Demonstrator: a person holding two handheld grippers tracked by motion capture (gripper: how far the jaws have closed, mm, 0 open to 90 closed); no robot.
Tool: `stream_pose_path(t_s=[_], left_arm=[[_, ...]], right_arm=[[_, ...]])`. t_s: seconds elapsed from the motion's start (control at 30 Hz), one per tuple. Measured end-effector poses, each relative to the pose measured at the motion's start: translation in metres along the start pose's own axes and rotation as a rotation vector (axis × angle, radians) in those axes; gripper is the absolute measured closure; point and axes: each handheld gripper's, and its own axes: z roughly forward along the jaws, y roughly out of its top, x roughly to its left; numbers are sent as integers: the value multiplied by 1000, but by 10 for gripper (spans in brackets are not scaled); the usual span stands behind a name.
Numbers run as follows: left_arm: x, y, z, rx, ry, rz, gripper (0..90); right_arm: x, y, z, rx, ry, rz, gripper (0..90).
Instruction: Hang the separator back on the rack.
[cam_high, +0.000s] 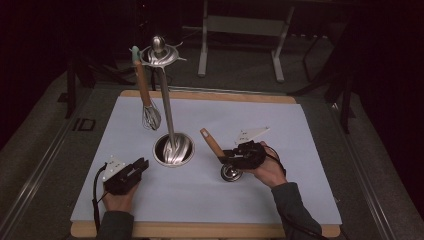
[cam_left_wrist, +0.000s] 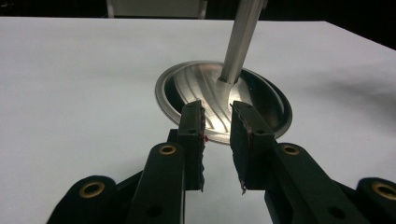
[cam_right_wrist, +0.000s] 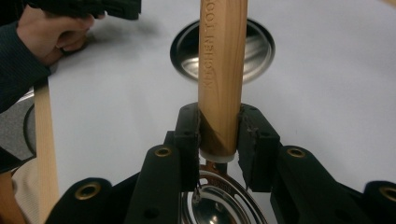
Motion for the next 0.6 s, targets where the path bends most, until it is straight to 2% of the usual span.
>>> stream_pose_path(t_s=[0.17, 0.3, 0.6], left_arm=[[0, 0, 0, 0, 0, 0, 749], [0, 0, 0, 0, 0, -2, 748], [0, 0, 0, -1, 1, 0, 746]], right_arm=[[3, 10, 0, -34, 1, -64, 710], [3, 17, -1, -50, -3, -94, 710], [6, 34, -3, -100, -17, -130, 711]])
